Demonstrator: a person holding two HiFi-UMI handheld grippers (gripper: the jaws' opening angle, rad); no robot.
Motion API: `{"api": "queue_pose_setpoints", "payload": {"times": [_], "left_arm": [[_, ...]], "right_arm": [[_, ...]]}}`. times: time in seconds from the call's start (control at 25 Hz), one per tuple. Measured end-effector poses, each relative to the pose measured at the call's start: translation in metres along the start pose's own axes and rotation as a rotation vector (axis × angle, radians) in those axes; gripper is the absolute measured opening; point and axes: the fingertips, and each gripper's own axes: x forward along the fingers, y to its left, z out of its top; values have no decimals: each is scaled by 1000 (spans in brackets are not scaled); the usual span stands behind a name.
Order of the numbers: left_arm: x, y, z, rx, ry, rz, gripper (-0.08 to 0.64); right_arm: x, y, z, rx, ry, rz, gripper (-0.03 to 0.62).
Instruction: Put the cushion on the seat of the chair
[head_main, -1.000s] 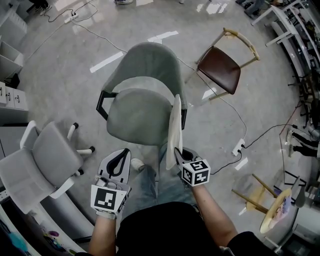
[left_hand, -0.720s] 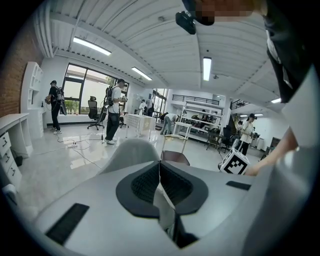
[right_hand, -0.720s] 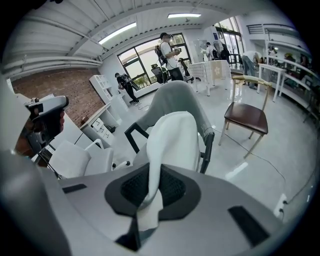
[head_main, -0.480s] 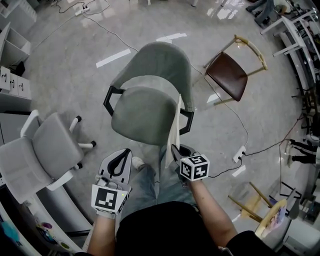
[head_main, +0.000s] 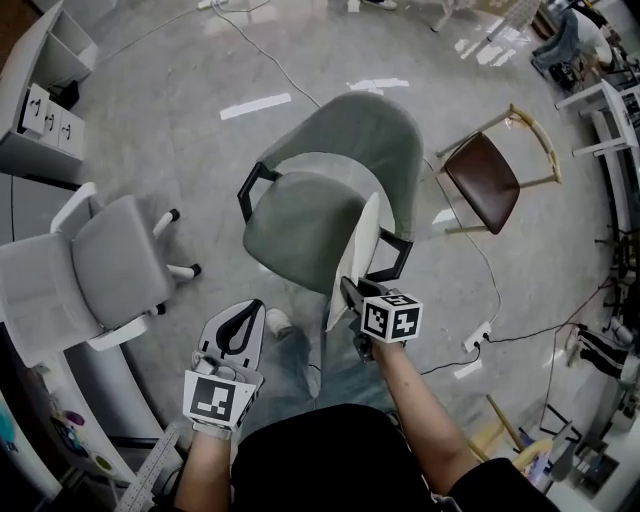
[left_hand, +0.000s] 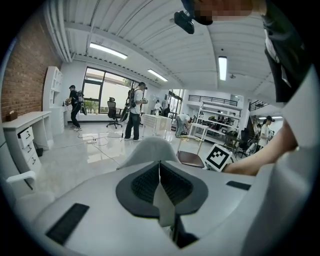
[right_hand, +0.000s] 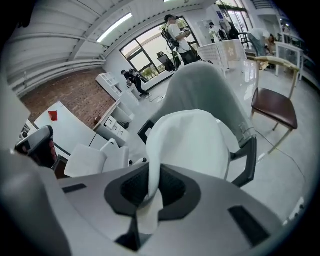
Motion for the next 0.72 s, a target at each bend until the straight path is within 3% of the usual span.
{"api": "queue_pose_setpoints", "payload": {"times": [0.28,0.72], "left_arm": [[-13,5,-12,-50,10,96,14],[-22,19,-24,-104,17,219,14]], "right_arm": [[35,10,18,23,66,91,38],[98,20,29,19,169,162,38]]}}
